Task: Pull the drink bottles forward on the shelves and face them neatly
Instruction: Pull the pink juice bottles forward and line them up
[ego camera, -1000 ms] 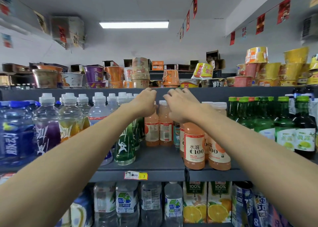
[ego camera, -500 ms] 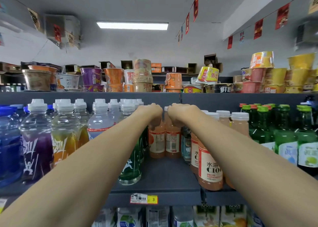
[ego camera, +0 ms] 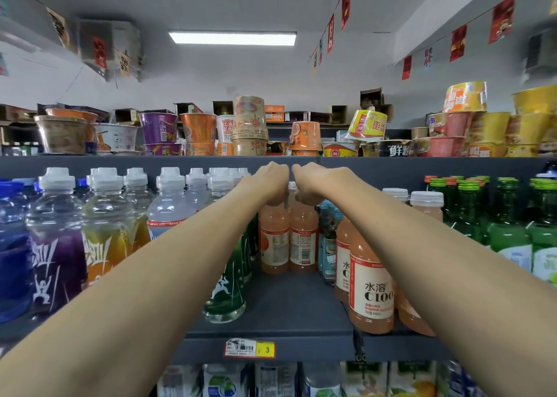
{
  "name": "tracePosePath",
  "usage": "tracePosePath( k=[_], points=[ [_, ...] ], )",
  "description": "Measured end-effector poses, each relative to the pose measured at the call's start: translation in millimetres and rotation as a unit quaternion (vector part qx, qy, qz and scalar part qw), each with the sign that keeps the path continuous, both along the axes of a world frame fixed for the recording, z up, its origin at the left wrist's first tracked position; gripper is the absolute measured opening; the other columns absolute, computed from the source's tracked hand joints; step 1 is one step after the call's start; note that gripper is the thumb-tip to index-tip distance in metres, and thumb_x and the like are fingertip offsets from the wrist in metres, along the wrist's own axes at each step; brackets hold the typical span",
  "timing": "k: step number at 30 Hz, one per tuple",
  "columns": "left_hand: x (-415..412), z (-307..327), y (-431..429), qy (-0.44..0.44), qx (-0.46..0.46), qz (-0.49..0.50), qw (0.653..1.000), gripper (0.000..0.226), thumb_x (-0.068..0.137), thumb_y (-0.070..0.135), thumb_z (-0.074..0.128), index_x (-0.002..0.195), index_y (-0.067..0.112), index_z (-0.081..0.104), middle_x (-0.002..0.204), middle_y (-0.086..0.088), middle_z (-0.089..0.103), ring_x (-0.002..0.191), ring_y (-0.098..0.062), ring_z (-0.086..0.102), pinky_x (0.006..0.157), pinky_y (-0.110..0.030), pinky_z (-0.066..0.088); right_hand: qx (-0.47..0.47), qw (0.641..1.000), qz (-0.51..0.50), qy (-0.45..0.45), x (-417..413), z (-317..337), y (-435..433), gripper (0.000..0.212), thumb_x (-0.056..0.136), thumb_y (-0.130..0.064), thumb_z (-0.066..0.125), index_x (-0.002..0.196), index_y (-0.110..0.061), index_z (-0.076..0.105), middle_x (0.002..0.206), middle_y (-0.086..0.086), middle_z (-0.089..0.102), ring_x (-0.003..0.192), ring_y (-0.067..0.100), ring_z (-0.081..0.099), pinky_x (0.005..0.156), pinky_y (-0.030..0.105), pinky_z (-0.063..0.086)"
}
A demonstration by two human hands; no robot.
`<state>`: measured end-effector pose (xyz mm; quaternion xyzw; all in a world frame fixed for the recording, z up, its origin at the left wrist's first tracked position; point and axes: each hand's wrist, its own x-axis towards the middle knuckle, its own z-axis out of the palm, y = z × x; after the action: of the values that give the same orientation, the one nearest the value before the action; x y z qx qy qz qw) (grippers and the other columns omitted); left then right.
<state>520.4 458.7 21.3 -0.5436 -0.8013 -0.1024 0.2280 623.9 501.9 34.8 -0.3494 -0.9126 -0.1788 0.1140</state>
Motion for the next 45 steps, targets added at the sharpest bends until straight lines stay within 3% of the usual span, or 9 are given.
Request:
tracePosePath(
  k=[5, 8, 11, 15, 21, 28, 35, 41, 45],
  points=[
    [-4.7, 8.9, -7.2, -0.010, -0.030, 0.003, 0.999, 0.031, 0.094, 0.024, 0.066, 0.115, 0.008, 0.051, 0.098, -0.003, 0.051, 0.090, -0.026, 0.061, 0.072, -0.039, 0.052, -0.008, 1.000, 0.015, -0.015, 4.5, 8.6, -4.3, 0.038, 0.099, -0.019, 0.061, 0.133, -0.005, 0.050, 0.102, 0.008, 0.058, 0.083, 0.018, 0.057, 0.056, 0.023, 0.040],
    [-4.5, 20.0, -15.7, 0.017, -0.075, 0.011, 0.997, 0.013, 0.093, 0.021, 0.062, 0.090, 0.010, 0.055, 0.083, -0.003, 0.056, 0.070, -0.018, 0.059, 0.069, -0.037, 0.057, -0.012, 0.999, 0.024, -0.031, 8.9, 12.6, -6.3, 0.034, 0.100, -0.026, 0.057, 0.127, -0.006, 0.060, 0.107, 0.008, 0.063, 0.090, 0.021, 0.062, 0.069, 0.027, 0.050],
    [-1.4, 28.4, -20.5, 0.006, -0.113, 0.009, 0.994, 0.025, 0.087, 0.011, 0.063, 0.112, 0.007, 0.062, 0.095, -0.005, 0.064, 0.073, -0.018, 0.069, 0.067, -0.035, 0.062, -0.040, 0.999, 0.032, -0.017, 12.9, 15.0, -4.8, 0.036, 0.098, -0.031, 0.059, 0.126, -0.009, 0.062, 0.113, 0.008, 0.065, 0.100, 0.024, 0.064, 0.090, 0.035, 0.055],
    [0.8, 36.4, -25.7, -0.024, -0.144, -0.006, 0.989, 0.041, 0.087, 0.008, 0.063, 0.128, 0.008, 0.059, 0.112, -0.003, 0.065, 0.069, -0.014, 0.074, 0.055, -0.023, 0.057, -0.076, 0.996, 0.043, -0.018, 15.2, 22.9, -4.0, 0.038, 0.093, -0.036, 0.066, 0.122, -0.012, 0.064, 0.108, 0.004, 0.068, 0.096, 0.021, 0.066, 0.091, 0.039, 0.057],
    [7.6, 32.5, -26.0, -0.005, -0.135, 0.000, 0.991, 0.043, 0.093, 0.051, 0.062, 0.086, 0.009, 0.060, 0.065, 0.000, 0.073, 0.061, -0.012, 0.073, 0.067, -0.030, 0.060, -0.056, 0.998, -0.013, -0.037, 21.9, 24.7, -1.0, 0.053, 0.090, -0.063, 0.060, 0.091, -0.010, 0.065, 0.086, 0.005, 0.071, 0.081, 0.019, 0.070, 0.066, 0.029, 0.052],
    [6.6, 38.9, -43.4, 0.104, -0.207, -0.016, 0.973, 0.067, 0.081, 0.050, 0.077, 0.137, 0.019, 0.057, 0.117, -0.001, 0.064, 0.102, -0.023, 0.063, 0.092, -0.041, 0.055, -0.048, 0.992, 0.050, -0.106, 32.1, 23.1, -7.5, 0.063, 0.092, -0.023, 0.068, 0.149, -0.027, 0.043, 0.144, 0.007, 0.051, 0.123, 0.025, 0.057, 0.093, 0.033, 0.050],
    [7.9, 23.5, -50.4, 0.166, -0.145, 0.024, 0.975, 0.050, 0.087, 0.061, 0.065, 0.074, 0.013, 0.060, 0.079, -0.001, 0.060, 0.063, -0.015, 0.055, 0.049, -0.026, 0.041, 0.004, 0.996, 0.045, -0.070, 27.7, 7.3, -3.7, 0.059, 0.099, -0.046, 0.057, 0.147, -0.014, 0.047, 0.135, 0.008, 0.060, 0.121, 0.028, 0.058, 0.089, 0.032, 0.047],
    [15.8, 18.1, -53.5, 0.176, -0.185, 0.039, 0.966, 0.058, 0.068, 0.061, 0.083, 0.099, 0.015, 0.065, 0.086, 0.001, 0.060, 0.076, -0.017, 0.061, 0.054, -0.028, 0.045, 0.008, 0.995, 0.031, -0.096, 28.2, 7.4, -5.5, 0.081, 0.080, -0.055, 0.077, 0.144, -0.017, 0.045, 0.126, 0.005, 0.060, 0.111, 0.026, 0.059, 0.080, 0.032, 0.049],
    [20.4, 13.7, -51.0, 0.181, -0.174, 0.023, 0.968, 0.063, 0.066, 0.051, 0.088, 0.119, 0.025, 0.067, 0.092, 0.003, 0.058, 0.084, -0.019, 0.062, 0.064, -0.029, 0.051, 0.074, 0.992, 0.023, -0.096, 24.0, 0.9, -3.0, 0.069, 0.080, -0.052, 0.079, 0.133, -0.015, 0.055, 0.112, 0.004, 0.064, 0.097, 0.024, 0.063, 0.065, 0.030, 0.047]
  ],
)
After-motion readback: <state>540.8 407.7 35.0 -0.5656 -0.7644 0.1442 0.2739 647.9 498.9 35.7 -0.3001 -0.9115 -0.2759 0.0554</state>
